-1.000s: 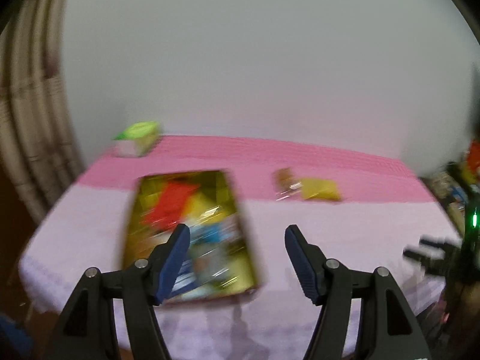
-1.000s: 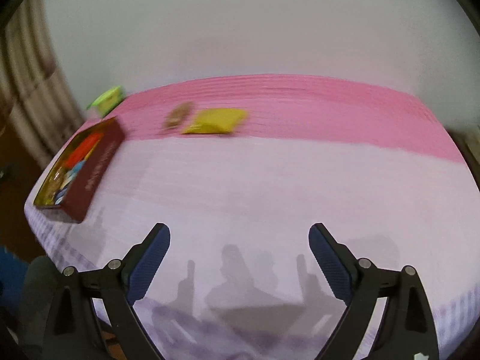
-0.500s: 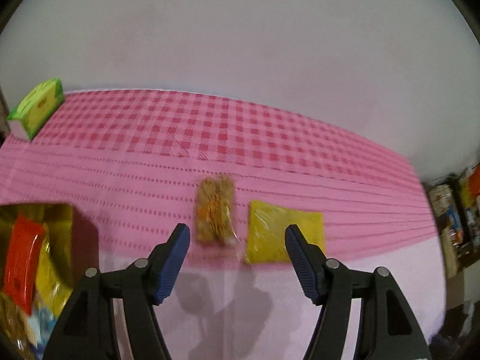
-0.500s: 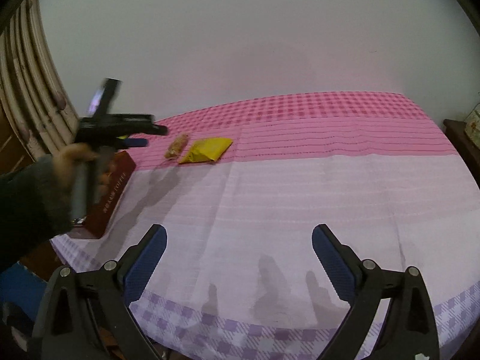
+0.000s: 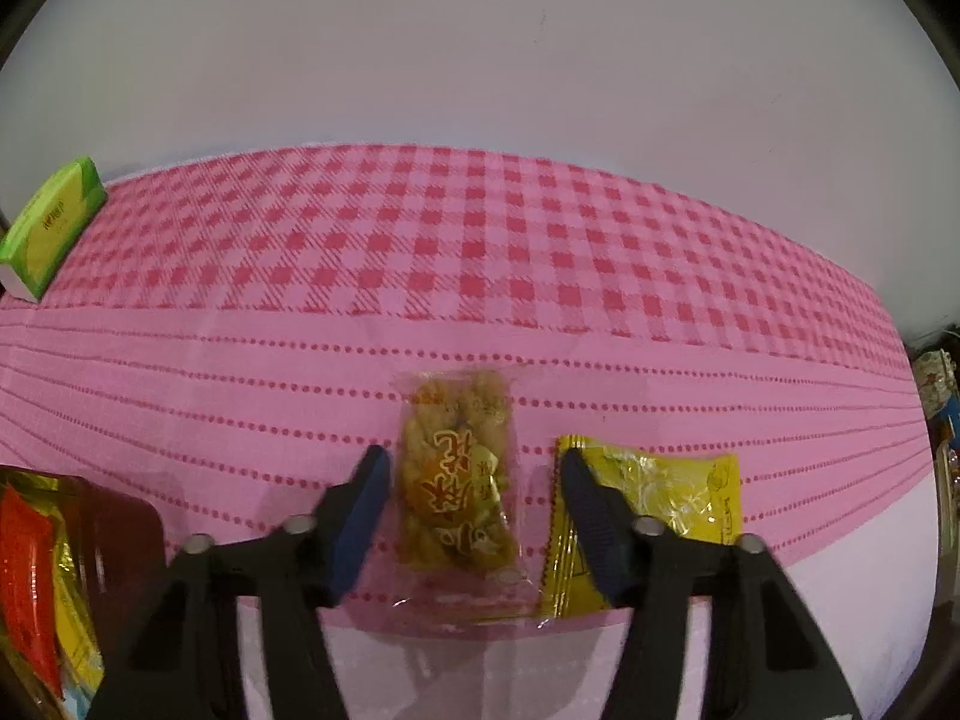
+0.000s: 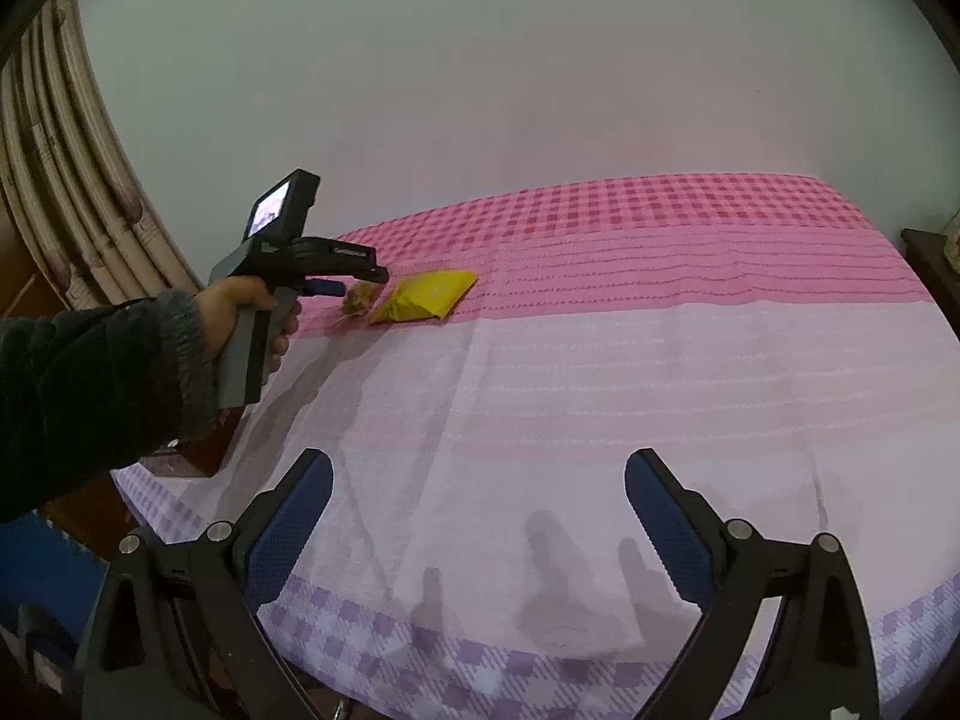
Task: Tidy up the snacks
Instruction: 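Grasp the clear printed snack packet with the left gripper, then lift the printed packet over the tin tray and open the left gripper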
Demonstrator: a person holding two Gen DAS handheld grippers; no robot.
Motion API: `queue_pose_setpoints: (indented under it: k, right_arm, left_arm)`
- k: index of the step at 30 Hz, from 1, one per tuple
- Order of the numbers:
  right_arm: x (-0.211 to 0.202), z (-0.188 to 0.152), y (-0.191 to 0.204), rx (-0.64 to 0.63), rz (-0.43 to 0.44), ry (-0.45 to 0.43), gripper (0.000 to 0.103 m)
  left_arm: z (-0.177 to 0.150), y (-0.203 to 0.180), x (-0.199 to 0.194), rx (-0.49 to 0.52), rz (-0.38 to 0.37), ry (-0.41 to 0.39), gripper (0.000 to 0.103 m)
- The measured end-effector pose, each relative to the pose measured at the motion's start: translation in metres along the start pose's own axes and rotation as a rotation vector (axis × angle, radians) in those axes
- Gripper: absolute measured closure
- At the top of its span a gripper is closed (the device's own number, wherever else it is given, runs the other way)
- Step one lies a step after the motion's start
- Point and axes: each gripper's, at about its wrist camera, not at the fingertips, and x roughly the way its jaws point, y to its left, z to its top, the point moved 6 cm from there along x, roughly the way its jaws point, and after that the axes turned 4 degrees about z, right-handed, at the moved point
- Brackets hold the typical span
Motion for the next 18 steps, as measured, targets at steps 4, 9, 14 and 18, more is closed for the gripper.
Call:
queue_pose_setpoints:
  k: [4, 9, 14, 18]
  right_arm:
    - [0.001, 0.0, 0.0, 0.007, 0.002, 0.009, 0.005]
    - [-0.006, 0.005, 0.006, -0.015, 0.002, -0.017, 0.005]
    - [-0.005, 0.007, 0.014, -0.034, 0.018, -0.017, 0.005]
    - [-0.011, 0.009, 0.025, -0.056, 0.037, -0.034, 0.005]
  left_arm:
    - [-0.008, 0.001, 0.007, 0.011, 0.01, 0.021, 0.065]
    - [-0.01, -0.002, -0.01, 0.059, 0.025, -0.022, 0.066]
    - [-0.006, 0.001, -0.051, 0.091, 0.063, -0.096, 0.066]
    - [-0.004, 0.01, -0.082, 0.094, 0.095, -0.128, 0.066]
